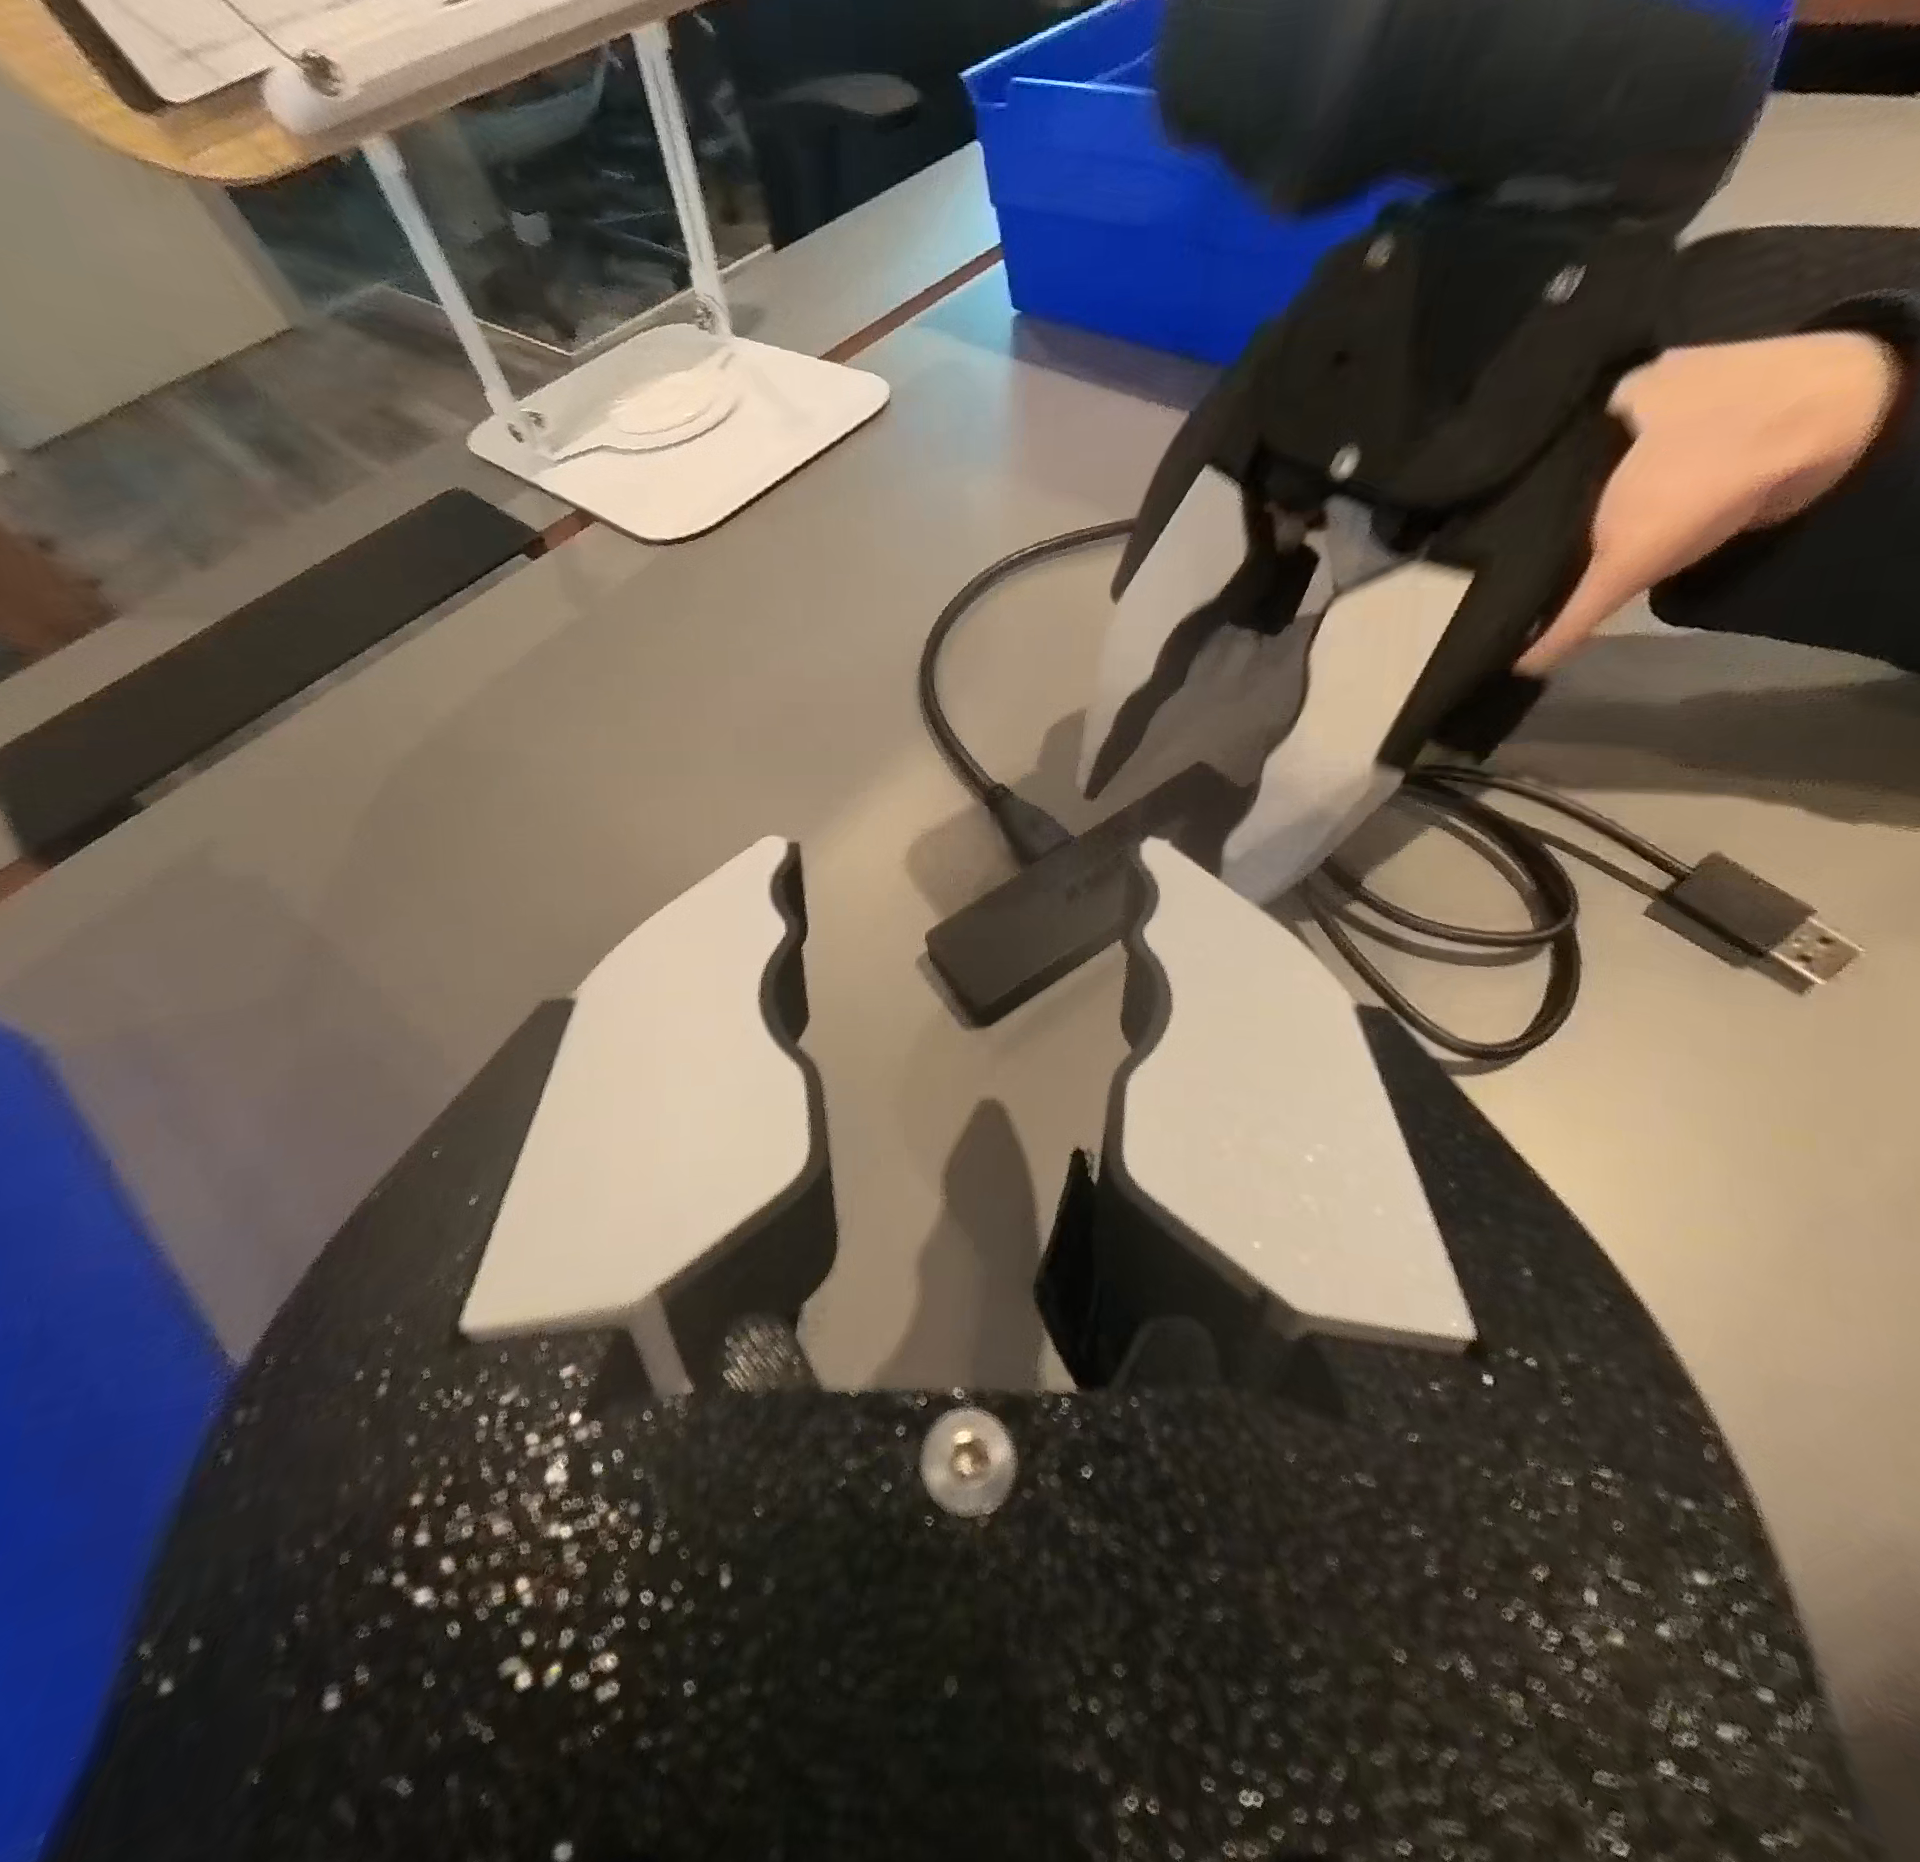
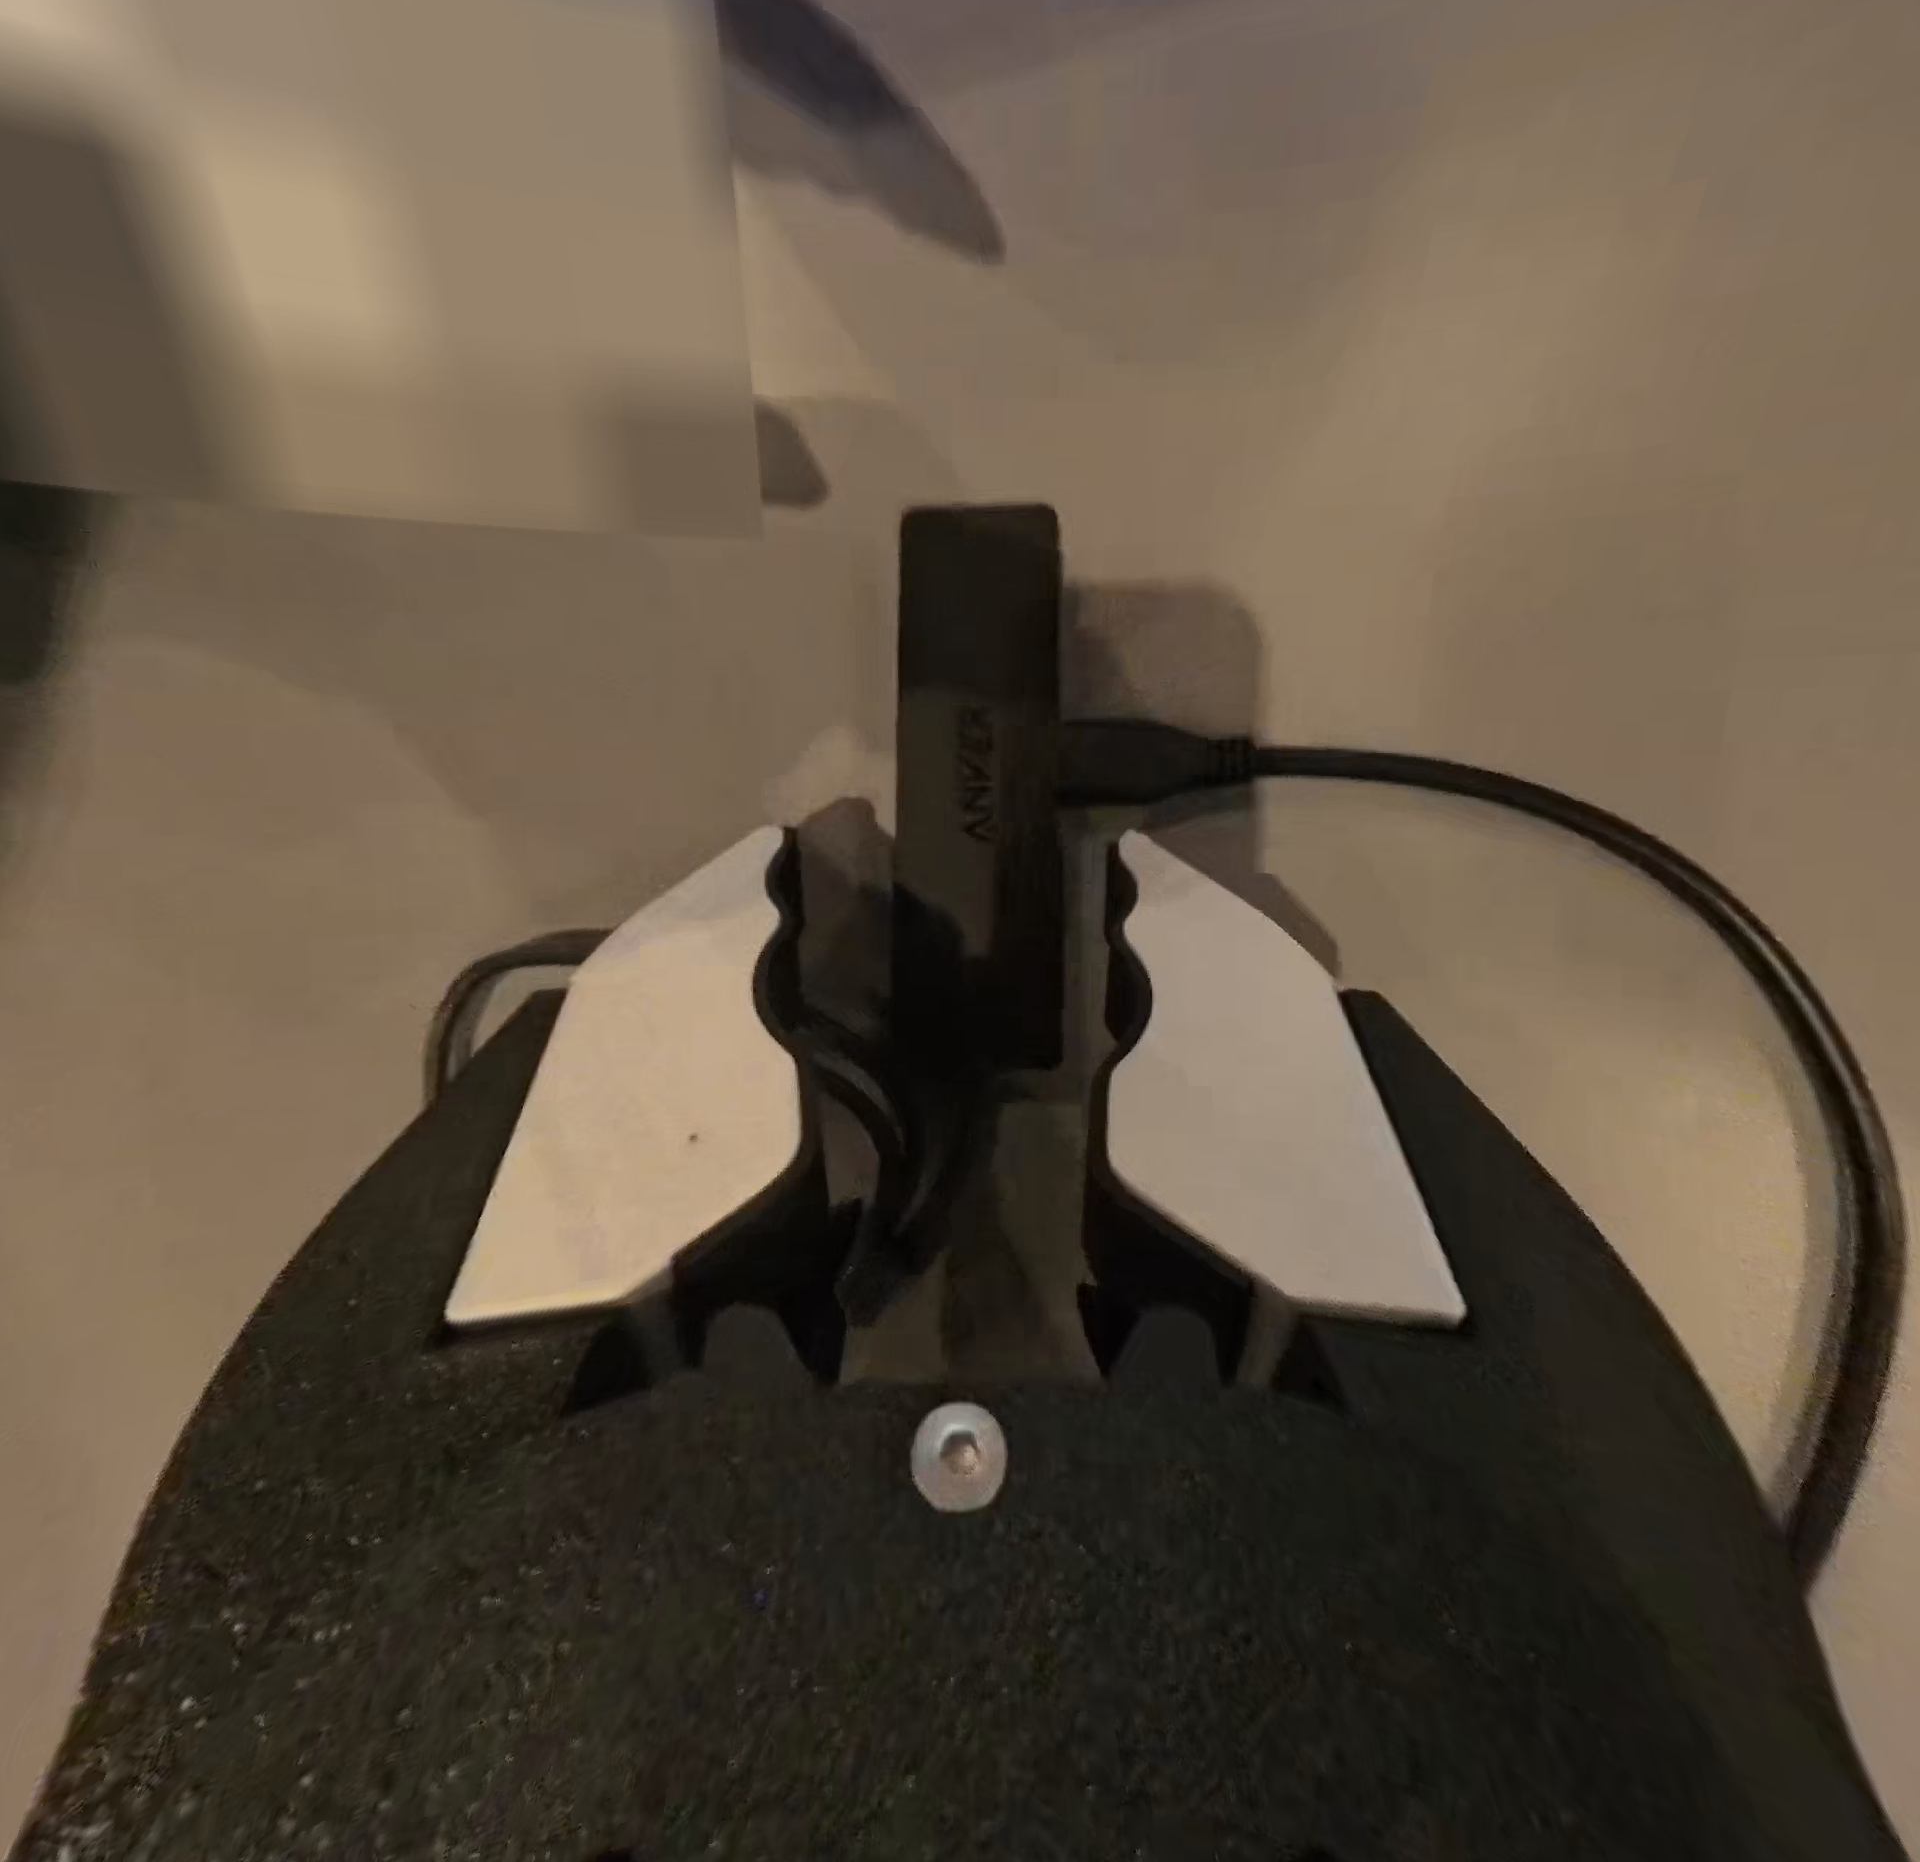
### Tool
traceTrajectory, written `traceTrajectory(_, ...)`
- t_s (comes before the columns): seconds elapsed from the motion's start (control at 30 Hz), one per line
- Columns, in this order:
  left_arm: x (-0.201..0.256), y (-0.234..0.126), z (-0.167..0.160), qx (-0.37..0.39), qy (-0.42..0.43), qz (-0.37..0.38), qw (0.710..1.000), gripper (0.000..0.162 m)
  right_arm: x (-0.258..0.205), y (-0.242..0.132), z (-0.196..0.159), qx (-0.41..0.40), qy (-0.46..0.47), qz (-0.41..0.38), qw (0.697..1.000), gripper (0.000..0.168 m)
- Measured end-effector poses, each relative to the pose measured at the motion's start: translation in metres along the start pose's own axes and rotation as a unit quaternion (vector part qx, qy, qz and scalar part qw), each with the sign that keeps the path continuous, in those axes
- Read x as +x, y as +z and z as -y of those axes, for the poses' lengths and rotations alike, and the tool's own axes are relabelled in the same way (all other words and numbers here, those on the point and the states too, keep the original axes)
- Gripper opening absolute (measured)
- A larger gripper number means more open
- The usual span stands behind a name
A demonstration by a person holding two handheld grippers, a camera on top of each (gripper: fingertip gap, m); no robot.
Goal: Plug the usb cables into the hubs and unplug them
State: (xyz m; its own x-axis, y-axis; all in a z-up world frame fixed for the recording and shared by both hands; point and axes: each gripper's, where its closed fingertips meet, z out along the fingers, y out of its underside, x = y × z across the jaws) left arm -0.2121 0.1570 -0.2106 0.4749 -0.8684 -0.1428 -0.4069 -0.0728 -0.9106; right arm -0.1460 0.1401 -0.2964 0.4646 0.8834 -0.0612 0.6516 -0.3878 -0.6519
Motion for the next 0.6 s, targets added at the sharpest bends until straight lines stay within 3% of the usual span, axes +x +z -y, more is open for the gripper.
traceTrajectory(0.07, 0.001, -0.004, 0.001, 0.006, -0.002, 0.005, 1.000, 0.058, 0.005, 0.005, -0.010, -0.055, -0.004, -0.027, 0.998, 0.059)
traceTrajectory(0.17, 0.002, -0.009, 0.001, 0.013, -0.003, 0.007, 1.000, 0.057, 0.008, 0.005, -0.010, -0.076, 0.011, -0.043, 0.996, 0.057)
traceTrajectory(0.3, 0.002, -0.014, 0.002, 0.022, -0.020, 0.007, 1.000, 0.056, 0.013, 0.005, -0.007, -0.083, -0.002, -0.043, 0.996, 0.033)
traceTrajectory(0.37, 0.000, -0.016, 0.005, 0.035, -0.041, 0.009, 0.999, 0.052, 0.015, 0.006, -0.004, -0.075, 0.000, -0.046, 0.996, 0.033)
traceTrajectory(0.5, -0.015, -0.018, 0.016, 0.086, -0.073, 0.043, 0.993, 0.024, 0.026, -0.004, 0.021, 0.020, 0.001, -0.077, 0.997, 0.033)
traceTrajectory(0.6, -0.022, -0.012, 0.021, 0.109, -0.154, 0.041, 0.981, 0.037, 0.037, -0.023, 0.040, 0.107, -0.008, -0.126, 0.986, 0.032)
